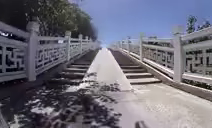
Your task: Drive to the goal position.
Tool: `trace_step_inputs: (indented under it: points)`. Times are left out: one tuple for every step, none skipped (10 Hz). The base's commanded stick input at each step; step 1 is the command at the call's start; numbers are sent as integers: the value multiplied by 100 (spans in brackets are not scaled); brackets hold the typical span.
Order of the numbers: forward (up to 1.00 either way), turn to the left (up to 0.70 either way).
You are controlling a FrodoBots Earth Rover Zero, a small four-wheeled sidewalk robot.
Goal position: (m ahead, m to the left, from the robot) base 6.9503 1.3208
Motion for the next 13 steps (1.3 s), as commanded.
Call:
trace_step_inputs:
  points:
    - [45, 0]
    - [45, 0]
    - [45, 0]
    - [45, 0]
    - [45, 0]
    - [45, 0]
    - [45, 0]
    - [45, 0]
    - [45, 0]
    - [45, 0]
    - [45, 0]
    - [45, 0]
    - [45, 0]
